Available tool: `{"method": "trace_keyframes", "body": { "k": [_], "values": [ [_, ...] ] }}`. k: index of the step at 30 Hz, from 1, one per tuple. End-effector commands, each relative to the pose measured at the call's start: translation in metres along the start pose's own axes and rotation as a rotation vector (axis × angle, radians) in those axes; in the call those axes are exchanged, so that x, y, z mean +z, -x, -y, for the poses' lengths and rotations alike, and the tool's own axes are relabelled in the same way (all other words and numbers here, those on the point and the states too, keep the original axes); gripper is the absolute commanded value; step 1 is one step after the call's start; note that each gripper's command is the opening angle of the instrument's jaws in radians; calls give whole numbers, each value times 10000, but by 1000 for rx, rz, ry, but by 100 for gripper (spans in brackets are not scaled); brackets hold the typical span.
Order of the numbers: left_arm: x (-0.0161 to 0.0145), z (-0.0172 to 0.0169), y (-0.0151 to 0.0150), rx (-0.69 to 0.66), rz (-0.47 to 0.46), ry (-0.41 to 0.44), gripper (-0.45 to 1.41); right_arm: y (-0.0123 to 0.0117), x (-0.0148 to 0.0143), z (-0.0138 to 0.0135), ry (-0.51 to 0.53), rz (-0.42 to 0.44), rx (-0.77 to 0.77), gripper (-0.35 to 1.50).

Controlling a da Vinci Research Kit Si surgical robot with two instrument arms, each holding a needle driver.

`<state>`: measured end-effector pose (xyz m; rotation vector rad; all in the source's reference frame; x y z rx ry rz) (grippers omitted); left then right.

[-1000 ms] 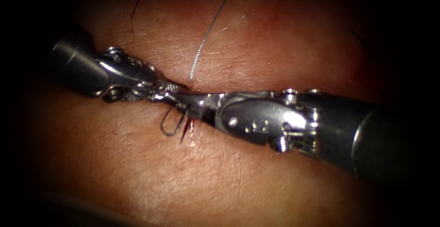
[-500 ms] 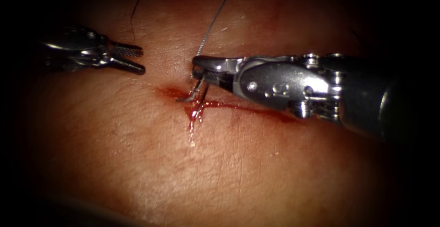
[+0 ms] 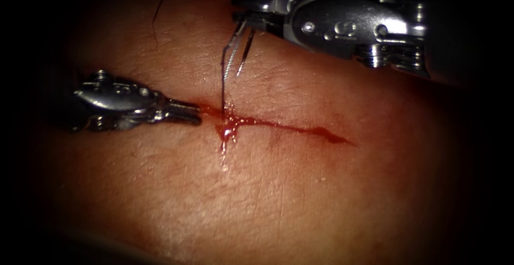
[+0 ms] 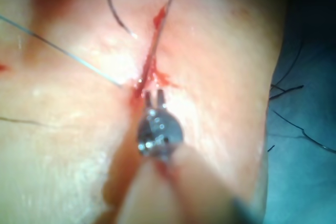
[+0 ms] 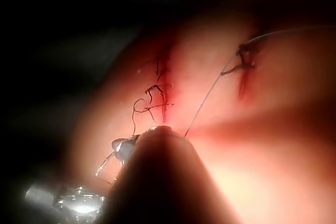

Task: Wound Closure

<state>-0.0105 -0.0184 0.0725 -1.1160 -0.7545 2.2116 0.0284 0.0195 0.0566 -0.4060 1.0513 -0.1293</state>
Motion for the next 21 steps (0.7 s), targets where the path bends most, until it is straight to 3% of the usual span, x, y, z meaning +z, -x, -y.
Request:
{"method": "trace_keyframes", "body": {
  "k": [1,5,9,21],
  "values": [
    [8,-3,9,-1,4,0,4,12,13,12,-4,3,-6,-35],
    [12,-3,9,2,4,4,5,43,27,57,-19,6,32,-35],
    [9,-6,12,5,5,7,5,55,32,74,-26,12,48,-35],
    [4,-14,28,19,9,14,5,42,59,89,-27,-4,74,-35]
  ]
}}
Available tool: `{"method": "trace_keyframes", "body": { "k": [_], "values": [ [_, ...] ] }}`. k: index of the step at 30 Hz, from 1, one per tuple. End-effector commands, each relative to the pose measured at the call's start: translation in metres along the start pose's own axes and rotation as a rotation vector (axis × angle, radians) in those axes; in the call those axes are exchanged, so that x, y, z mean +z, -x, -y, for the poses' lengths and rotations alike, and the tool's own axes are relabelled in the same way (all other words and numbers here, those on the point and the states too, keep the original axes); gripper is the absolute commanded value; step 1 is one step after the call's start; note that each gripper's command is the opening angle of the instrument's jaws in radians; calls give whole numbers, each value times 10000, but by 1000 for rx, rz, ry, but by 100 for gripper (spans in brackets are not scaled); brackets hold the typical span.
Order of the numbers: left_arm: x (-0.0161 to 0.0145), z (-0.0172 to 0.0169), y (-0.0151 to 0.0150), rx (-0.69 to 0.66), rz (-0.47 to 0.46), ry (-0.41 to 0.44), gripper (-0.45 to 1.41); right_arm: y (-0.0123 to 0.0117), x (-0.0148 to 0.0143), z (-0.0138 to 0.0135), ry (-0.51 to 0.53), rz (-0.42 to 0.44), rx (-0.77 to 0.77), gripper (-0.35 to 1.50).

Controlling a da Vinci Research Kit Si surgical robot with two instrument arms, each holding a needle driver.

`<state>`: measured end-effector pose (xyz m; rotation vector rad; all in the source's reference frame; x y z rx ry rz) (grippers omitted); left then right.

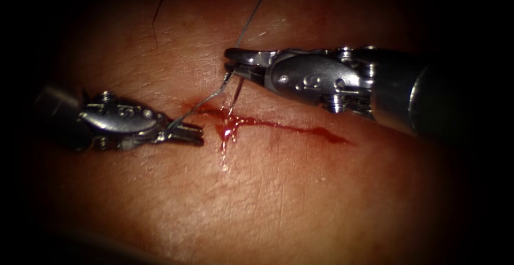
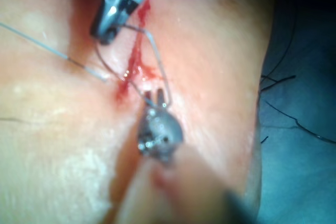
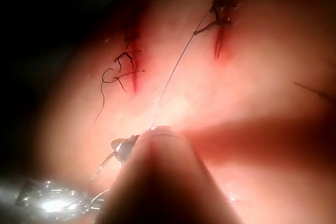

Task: Wound Closure

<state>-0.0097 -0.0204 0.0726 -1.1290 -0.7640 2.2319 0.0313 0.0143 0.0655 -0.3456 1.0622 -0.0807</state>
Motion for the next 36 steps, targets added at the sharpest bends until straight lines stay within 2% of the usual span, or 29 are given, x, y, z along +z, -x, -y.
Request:
{"method": "trace_keyframes", "body": {
  "k": [1,11,18,23,36],
  "values": [
    [6,-3,10,-2,3,1,5,-2,10,4,-1,-3,5,-35],
    [8,-5,17,4,4,-1,4,-4,15,9,-1,-3,31,-35],
    [16,-6,28,15,6,4,4,-17,30,15,-3,-15,71,-35],
    [18,-6,31,24,7,6,4,-18,38,27,-18,-13,90,-35],
    [20,-4,40,34,9,11,-1,-13,31,23,-35,-16,163,-35]
  ]
}}
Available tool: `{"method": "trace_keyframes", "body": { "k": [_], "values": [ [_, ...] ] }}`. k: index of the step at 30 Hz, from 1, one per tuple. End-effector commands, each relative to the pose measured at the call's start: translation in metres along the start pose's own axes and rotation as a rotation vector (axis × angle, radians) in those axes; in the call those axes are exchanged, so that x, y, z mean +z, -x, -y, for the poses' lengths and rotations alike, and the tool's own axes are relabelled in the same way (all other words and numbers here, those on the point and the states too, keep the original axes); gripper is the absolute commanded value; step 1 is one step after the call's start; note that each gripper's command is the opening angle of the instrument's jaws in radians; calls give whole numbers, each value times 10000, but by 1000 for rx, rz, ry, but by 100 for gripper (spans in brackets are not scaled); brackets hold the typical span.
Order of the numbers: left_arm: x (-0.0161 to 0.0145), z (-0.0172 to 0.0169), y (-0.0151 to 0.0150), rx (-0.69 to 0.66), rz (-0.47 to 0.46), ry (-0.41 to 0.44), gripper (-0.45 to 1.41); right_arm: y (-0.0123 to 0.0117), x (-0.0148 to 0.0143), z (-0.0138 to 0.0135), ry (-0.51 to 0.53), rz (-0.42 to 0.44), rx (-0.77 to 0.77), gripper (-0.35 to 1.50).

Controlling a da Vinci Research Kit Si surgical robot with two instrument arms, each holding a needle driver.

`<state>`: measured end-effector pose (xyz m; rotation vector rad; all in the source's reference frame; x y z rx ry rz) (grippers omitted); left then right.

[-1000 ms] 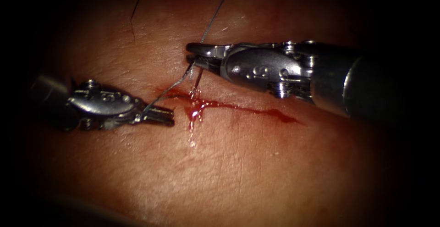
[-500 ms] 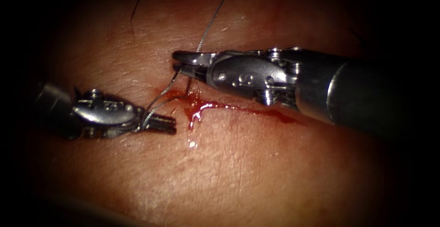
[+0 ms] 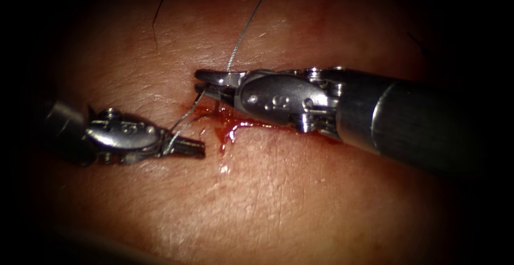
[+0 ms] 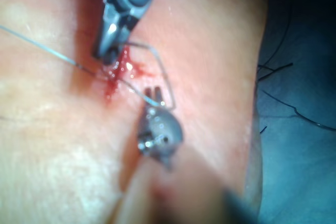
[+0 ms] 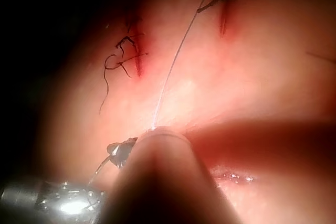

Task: Wound Closure

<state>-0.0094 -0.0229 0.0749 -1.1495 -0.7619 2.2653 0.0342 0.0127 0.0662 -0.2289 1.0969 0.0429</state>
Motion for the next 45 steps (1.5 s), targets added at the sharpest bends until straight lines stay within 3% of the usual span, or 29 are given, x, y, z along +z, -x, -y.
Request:
{"method": "trace_keyframes", "body": {
  "k": [1,11,23,33,45],
  "values": [
    [5,-3,10,-2,3,2,-1,0,5,1,-3,-3,4,-35],
    [5,-3,9,-2,3,3,-1,-24,-33,-26,124,-8,-151,-35],
    [4,-3,9,-1,4,5,-1,-22,-38,-24,98,45,-221,-35],
    [-3,-2,9,0,4,14,-1,0,-31,0,43,85,-261,-35],
    [-5,-2,9,1,5,16,-1,3,-30,2,45,79,-229,-35]
  ]
}}
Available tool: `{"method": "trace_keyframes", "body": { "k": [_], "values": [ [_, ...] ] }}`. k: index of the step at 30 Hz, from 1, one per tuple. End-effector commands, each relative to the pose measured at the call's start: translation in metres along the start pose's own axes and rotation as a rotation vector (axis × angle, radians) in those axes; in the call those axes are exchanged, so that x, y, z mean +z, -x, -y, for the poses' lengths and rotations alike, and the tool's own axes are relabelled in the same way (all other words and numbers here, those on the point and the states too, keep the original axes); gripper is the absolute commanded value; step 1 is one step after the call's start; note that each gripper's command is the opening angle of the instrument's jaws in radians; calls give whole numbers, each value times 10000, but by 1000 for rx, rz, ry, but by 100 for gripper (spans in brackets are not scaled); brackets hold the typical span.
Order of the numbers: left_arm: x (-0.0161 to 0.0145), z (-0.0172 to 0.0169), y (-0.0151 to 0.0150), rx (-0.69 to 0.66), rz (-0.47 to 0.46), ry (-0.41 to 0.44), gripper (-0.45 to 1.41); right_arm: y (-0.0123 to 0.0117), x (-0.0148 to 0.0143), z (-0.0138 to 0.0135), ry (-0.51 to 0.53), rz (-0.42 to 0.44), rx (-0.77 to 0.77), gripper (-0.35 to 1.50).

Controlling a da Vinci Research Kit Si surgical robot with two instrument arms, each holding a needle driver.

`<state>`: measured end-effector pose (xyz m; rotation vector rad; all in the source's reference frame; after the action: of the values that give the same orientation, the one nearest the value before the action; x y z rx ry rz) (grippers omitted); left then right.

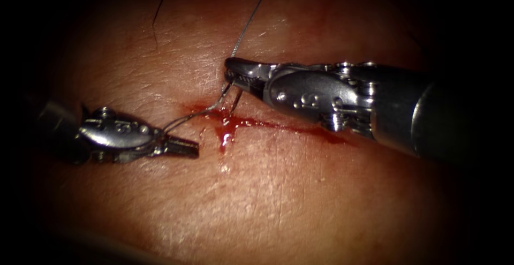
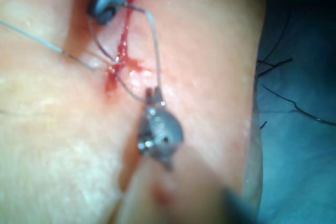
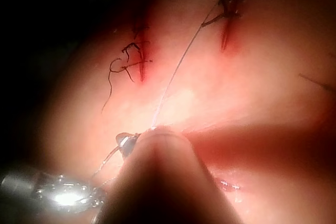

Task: Wound Closure

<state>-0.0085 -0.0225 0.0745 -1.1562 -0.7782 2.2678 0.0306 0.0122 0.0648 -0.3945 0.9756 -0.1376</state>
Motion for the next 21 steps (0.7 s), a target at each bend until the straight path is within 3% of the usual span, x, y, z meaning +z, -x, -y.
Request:
{"method": "trace_keyframes", "body": {
  "k": [1,11,21],
  "values": [
    [5,-3,9,-3,3,2,-1,-4,9,6,4,-9,13,-35],
    [3,-4,11,-2,3,4,-1,-7,20,11,5,-24,33,-35],
    [2,-4,11,-1,3,4,-5,-3,15,-8,26,-14,9,-35]
  ]
}}
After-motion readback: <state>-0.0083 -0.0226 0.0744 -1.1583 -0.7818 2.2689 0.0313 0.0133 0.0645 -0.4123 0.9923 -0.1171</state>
